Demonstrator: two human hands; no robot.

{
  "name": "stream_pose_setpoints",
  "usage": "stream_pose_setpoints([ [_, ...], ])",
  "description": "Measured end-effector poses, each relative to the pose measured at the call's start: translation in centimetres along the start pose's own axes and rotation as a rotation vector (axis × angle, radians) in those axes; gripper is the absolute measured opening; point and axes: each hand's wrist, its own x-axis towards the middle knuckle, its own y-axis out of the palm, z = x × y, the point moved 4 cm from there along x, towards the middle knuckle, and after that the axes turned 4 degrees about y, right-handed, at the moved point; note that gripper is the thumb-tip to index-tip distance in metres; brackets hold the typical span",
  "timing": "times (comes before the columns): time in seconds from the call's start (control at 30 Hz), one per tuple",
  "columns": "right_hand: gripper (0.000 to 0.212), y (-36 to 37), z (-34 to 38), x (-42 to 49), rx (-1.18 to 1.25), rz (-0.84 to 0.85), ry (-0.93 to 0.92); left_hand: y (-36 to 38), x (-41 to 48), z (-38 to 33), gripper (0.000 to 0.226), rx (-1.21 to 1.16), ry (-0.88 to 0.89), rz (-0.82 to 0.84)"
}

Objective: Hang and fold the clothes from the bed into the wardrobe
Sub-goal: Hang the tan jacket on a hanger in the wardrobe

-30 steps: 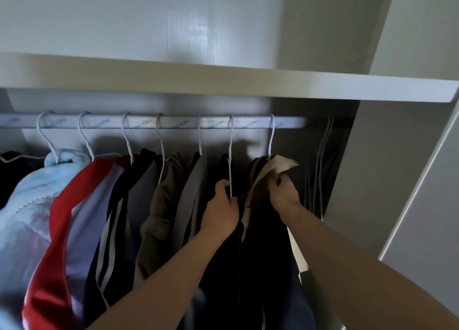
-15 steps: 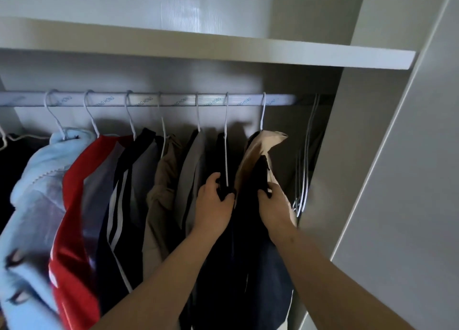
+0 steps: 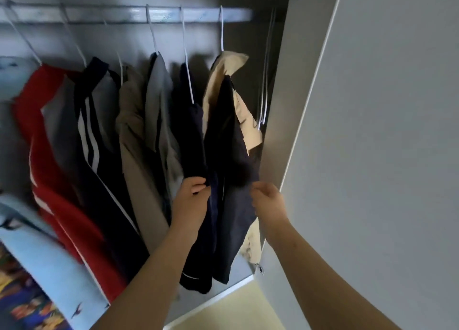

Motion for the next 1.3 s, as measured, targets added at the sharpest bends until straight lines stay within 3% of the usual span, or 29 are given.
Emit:
stream_pose_setpoints([
  [0.2,0.02,-4.4,-6.5,-6.9,0.038,0.047,0.169,1.8,-8.6,4.3,0.013,-0.003,-0.15,0.084],
  [0.37,0.009,-10.3,-14.4,-15.4,0.055,0.044,0.291,3.1,-20.5,8.6,0.016,0.043,-0.281,0.216],
  [0.63,0.01,-18.4,-24.5,-28.0,0.116,-0.018,0.465,3.3,-36.0,11.9,0.01,0.078,-0.442,0.283],
  [1.03,0.009,-24.0,-35.2,-45.9,0.384,-0.348,0.61,2.3,-49.8,16.0,0.011,0.285,-0.413,0.62],
  [1.3,0.009,-25.1,-42.4,-63.4,0.648,-0.656,0.679,0.9,-63.4,19.3,0.015,0.438,-0.389,0.933],
])
